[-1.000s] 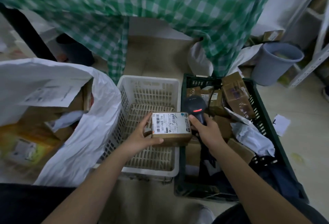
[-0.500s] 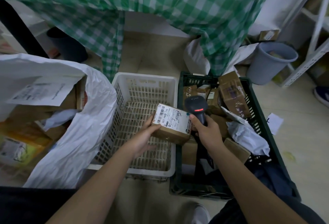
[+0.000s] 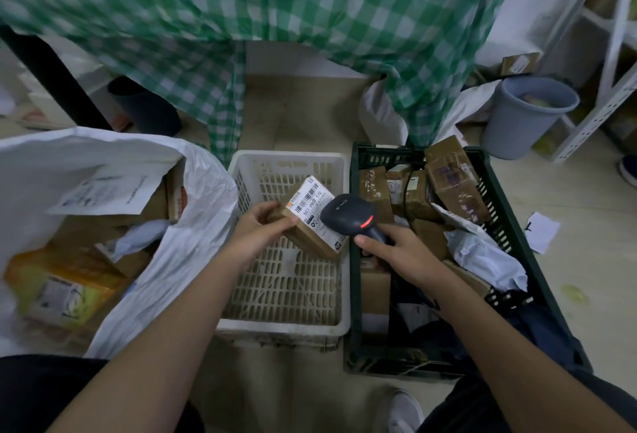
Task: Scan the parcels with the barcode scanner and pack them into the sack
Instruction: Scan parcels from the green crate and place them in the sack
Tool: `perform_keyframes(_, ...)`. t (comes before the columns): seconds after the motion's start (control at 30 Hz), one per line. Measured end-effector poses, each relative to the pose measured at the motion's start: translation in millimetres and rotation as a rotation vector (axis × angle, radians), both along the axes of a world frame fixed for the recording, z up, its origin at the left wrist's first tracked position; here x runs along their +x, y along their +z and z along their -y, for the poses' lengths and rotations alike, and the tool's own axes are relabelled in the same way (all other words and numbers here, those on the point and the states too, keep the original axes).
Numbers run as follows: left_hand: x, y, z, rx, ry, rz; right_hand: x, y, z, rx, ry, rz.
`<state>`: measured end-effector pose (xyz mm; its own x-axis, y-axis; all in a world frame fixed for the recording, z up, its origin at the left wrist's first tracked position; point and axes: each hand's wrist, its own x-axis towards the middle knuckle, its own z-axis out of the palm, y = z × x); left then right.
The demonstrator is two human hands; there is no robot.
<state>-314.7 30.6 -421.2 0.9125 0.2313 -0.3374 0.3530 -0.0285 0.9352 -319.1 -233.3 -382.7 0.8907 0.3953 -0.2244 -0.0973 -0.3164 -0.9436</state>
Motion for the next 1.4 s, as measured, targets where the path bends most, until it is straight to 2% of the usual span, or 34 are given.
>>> perform_keyframes(0.2, -11.4, 16.6, -13.5, 0.071, -0.070, 0.014, -10.0, 16.5, 4.6, -0.040, 0.119, 0.038)
perform_keyframes(0.7, -12.3, 21.0, -12.0, 0.063, -0.075, 0.046, -7.9, 22.0, 10.6, -0.017, 0.131, 0.136)
perform_keyframes(1.03, -22.9, 29.8, -14.5, 0.061, -0.079, 0.068, -7.8, 24.8, 3.9, 0.004, 0.124, 0.127)
perform_keyframes(1.2, -48.1, 40.0, -27.4, 0.066, -0.068, 0.083, -11.7, 33.7, -15.2, 0.010, 0.111, 0.125)
perform_keyframes(1.4, -105.8, 68.9, -54.3, 0.056, 0.054, 0.126, -18.7, 36.6, -53.8, 0.049, 0.023, 0.075)
